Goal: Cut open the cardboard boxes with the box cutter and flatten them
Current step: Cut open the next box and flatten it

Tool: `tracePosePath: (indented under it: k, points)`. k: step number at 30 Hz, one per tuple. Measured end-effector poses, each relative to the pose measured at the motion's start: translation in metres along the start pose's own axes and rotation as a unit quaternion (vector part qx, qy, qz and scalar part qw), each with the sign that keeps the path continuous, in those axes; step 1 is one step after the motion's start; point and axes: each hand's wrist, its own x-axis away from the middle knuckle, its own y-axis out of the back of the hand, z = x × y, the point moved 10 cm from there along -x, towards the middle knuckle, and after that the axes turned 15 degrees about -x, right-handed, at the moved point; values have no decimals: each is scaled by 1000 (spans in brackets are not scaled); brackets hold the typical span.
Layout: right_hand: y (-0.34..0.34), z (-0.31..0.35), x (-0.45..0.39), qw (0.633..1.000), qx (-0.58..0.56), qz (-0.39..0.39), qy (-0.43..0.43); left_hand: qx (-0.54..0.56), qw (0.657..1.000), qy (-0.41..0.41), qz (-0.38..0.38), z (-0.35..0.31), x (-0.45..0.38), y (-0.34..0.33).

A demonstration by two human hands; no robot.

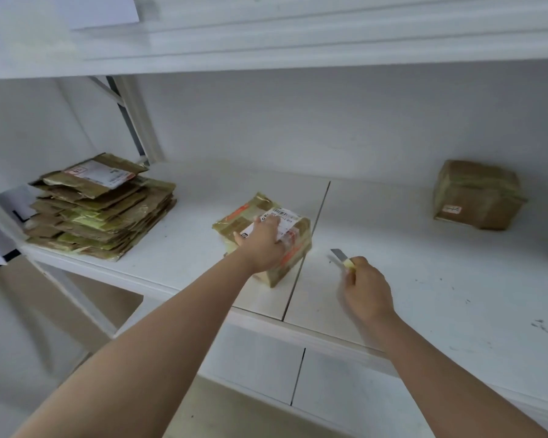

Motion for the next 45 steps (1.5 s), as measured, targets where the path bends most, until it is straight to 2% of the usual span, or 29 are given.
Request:
tracePosePath:
  k: [2,6,9,12,15,18,23,31,37,45]
  points:
    - [0,6,1,1000,1,11,16,10,1000,14,14,-12,-3,0]
    - [3,16,5,1000,-13,15,23,-13,997,-64,39,-19,-3,18]
    - [2,21,10,999,-16,21,27,-184,977,-107,20,-5,5,28]
    - [1,26,14,999,-11,30,40,-221,964,-142,49,9,13,12]
    - [1,33,17,998,5,35,59,-265,953,-143,-23,3,15,9]
    - [-2,39,20,996,25,40,73,-324,936,-101,-97,-21,16,9]
    - [-6,34,27,996,44,33,68,-293,949,-62,-96,-29,14,5]
    - [-19,26,30,994,69,56,64,-288,952,-54,-84,-26,14,4]
    - [-23,27,32,992,95,43,72,-294,951,-54,-85,-28,10,3]
    - [-30,24,29,988,149,26,41,-302,949,-49,-81,-29,3,0]
